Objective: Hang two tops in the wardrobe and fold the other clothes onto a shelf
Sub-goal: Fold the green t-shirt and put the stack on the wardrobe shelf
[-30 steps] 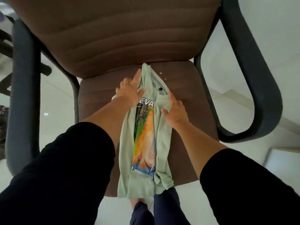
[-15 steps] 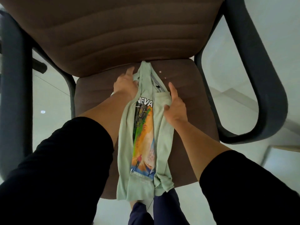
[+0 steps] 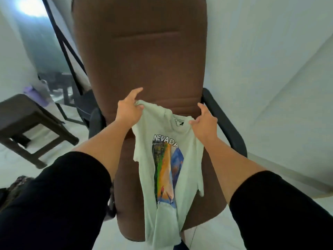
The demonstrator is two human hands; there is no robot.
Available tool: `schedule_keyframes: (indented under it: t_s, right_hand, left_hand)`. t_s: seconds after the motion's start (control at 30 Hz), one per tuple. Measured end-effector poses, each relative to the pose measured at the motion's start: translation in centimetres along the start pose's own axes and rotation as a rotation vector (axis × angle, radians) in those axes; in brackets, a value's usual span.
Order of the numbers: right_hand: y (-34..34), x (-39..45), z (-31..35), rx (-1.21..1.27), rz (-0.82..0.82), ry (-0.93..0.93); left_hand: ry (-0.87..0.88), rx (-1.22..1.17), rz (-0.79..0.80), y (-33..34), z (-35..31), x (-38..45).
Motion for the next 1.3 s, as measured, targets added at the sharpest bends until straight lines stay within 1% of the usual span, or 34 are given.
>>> schedule_keyframes:
  t_s: [0.13,0.27,0.37,0.43,0.53,0.6,0.83,0.93,1.03,1.1,1.17,1.23,1.3]
  right_hand:
    - [-6.1,-4.4,6.8,0.164,-0.106,-0.072]
    - [-11.1,-7.6,13.1,0.347,-0.159,-0.120]
    - [-13.5,-9.0,17.2,0.507,-0.142,-0.183]
    - [-14.8,-9.6,19.6,0.584,-0.132,-0.230]
    - [-16.3,-10.2,22.3,0.631,-0.145,-0.277]
    - [-17.1,-10.5,23.3,0.660,-0.152,-0.305]
    - [-18.1,-9.9,24.1,0.695,-0.048,-0.322]
    - [-18.2,-9.8,24.2,0.706,0.043,-0.336]
    - [-18.0,-9.7,24.1,0.753,0.157,-0.317]
    - [-18.2,-10.0,24.0,0.788,0.206,-0.309]
    - [-18.7,-10.1,23.3,0.677,0.194,-0.336]
    - [-19.1,-10.0,22.5,0.386,0.140,-0.388]
    - [-18.8,-9.8,21.7,0.195,0.124,-0.416]
  left_hand:
    - [0.137,-0.123,-0.123,-6.4,-6.8,-4.8]
    - [0.276,-0.204,-0.162,-10.7,-12.5,-8.1]
    - [0.368,-0.275,-0.149,-11.9,-16.5,-9.7]
    - [0.454,-0.279,-0.126,-12.1,-19.4,-11.0]
    - [0.566,-0.266,-0.102,-12.0,-22.7,-12.4]
    - [0.609,-0.267,-0.102,-12.0,-24.1,-13.0]
    - [0.566,-0.312,-0.056,-11.5,-26.3,-12.8]
    - [0.523,-0.321,-0.042,-11.2,-26.5,-12.6]
    - [0.481,-0.258,-0.068,-11.3,-26.3,-11.9]
    - [0.473,-0.198,-0.056,-11.3,-26.1,-11.3]
    - [0.463,-0.150,-0.050,-11.6,-25.8,-10.9]
    - [0.444,-0.149,-0.065,-12.3,-25.4,-10.5]
    - [0.440,-0.187,-0.086,-13.1,-25.1,-10.0]
Point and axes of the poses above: each hand's wrist, its own x-axis towards the middle knuckle, its own y-axis out of the palm, z = x × y, the point moved 8 cm from there along x, towards the middle knuckle, and after that the axes turned 5 degrees about z, right-handed, at the moved point
